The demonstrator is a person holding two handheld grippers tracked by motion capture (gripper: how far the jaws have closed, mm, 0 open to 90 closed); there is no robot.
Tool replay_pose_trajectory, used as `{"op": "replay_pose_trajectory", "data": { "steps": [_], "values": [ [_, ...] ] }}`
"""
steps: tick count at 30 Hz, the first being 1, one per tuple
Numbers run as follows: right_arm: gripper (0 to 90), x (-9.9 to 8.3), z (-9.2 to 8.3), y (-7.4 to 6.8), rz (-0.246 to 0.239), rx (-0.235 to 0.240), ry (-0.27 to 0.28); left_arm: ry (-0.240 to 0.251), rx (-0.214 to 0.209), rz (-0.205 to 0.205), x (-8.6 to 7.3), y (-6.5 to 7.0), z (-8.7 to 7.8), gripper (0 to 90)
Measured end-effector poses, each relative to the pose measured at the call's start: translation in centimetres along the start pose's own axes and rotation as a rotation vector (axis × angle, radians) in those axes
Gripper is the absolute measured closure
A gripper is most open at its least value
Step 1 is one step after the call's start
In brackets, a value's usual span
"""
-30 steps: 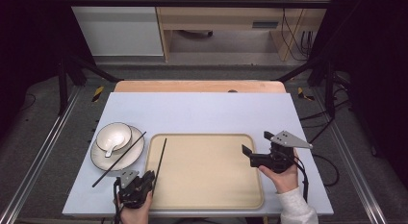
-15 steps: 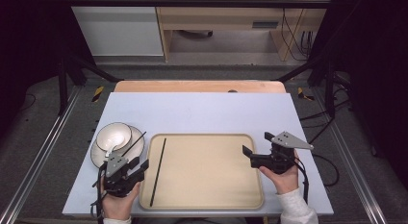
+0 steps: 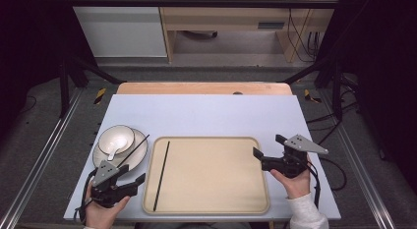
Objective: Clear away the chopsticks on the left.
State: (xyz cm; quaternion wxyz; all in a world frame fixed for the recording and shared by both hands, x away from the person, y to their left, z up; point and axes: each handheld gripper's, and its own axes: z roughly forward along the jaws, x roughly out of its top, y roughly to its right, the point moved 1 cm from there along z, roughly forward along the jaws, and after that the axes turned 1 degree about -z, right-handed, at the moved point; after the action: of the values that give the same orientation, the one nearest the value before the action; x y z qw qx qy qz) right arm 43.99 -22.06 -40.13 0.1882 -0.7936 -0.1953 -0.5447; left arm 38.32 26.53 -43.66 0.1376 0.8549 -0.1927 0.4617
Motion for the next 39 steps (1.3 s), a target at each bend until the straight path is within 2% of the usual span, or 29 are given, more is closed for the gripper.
{"op": "replay_pose_trajectory", "data": {
  "steps": [2,3,6,10,12,15,16,17,19,20,26,30,33,36,39],
  "values": [
    [5.3,0.0,0.0,0.1,-0.004,0.002,-0.001,-0.029,0.026,0.031,-0.3,-0.3,-0.1,29.0],
    [5.3,-0.1,0.1,0.0,-0.009,0.002,-0.003,-0.033,0.033,0.034,-0.5,-0.5,-0.2,28.6],
    [5.3,-0.1,0.2,0.0,-0.015,0.005,-0.008,-0.035,0.036,0.021,-0.9,-1.2,-0.4,28.2],
    [5.3,-0.2,0.4,-0.1,-0.010,0.004,-0.012,-0.053,0.070,-0.008,-1.1,-2.5,-0.6,28.3],
    [5.3,-0.1,0.4,-0.1,-0.010,0.003,-0.012,-0.054,0.076,-0.005,-1.1,-2.7,-0.6,28.3],
    [5.3,-0.1,0.5,-0.3,-0.016,0.007,-0.014,-0.070,0.100,-0.011,-1.2,-3.9,-0.4,28.4],
    [5.3,-0.1,0.5,-0.3,-0.016,0.007,-0.014,-0.070,0.100,-0.011,-1.2,-3.9,-0.4,28.3],
    [5.4,0.0,0.6,-0.4,-0.020,0.010,-0.020,-0.082,0.110,-0.013,-1.2,-4.5,-0.1,28.0],
    [5.3,0.0,0.7,-0.5,-0.022,0.010,-0.021,-0.084,0.113,-0.012,-1.1,-4.7,0.1,27.8],
    [5.3,-0.1,0.8,-0.6,-0.024,0.010,-0.024,-0.095,0.130,-0.006,-0.9,-5.1,0.5,27.8],
    [5.3,-0.2,1.0,-0.7,-0.023,0.009,-0.035,-0.127,0.141,0.007,-0.5,-6.1,1.3,27.5],
    [5.3,-0.2,1.0,-0.7,-0.024,0.009,-0.034,-0.155,0.156,0.008,-0.8,-6.6,1.7,29.1],
    [5.3,-0.2,1.0,-0.7,-0.024,0.010,-0.033,-0.151,0.148,0.006,-0.8,-6.7,1.8,34.4],
    [5.3,-0.2,1.0,-0.7,-0.028,0.011,-0.035,-0.170,0.157,0.018,-0.6,-6.9,2.2,36.8],
    [5.3,-0.2,1.1,-0.7,-0.027,0.010,-0.036,-0.186,0.153,0.021,-0.6,-7.1,2.5,43.2]
  ]
}}
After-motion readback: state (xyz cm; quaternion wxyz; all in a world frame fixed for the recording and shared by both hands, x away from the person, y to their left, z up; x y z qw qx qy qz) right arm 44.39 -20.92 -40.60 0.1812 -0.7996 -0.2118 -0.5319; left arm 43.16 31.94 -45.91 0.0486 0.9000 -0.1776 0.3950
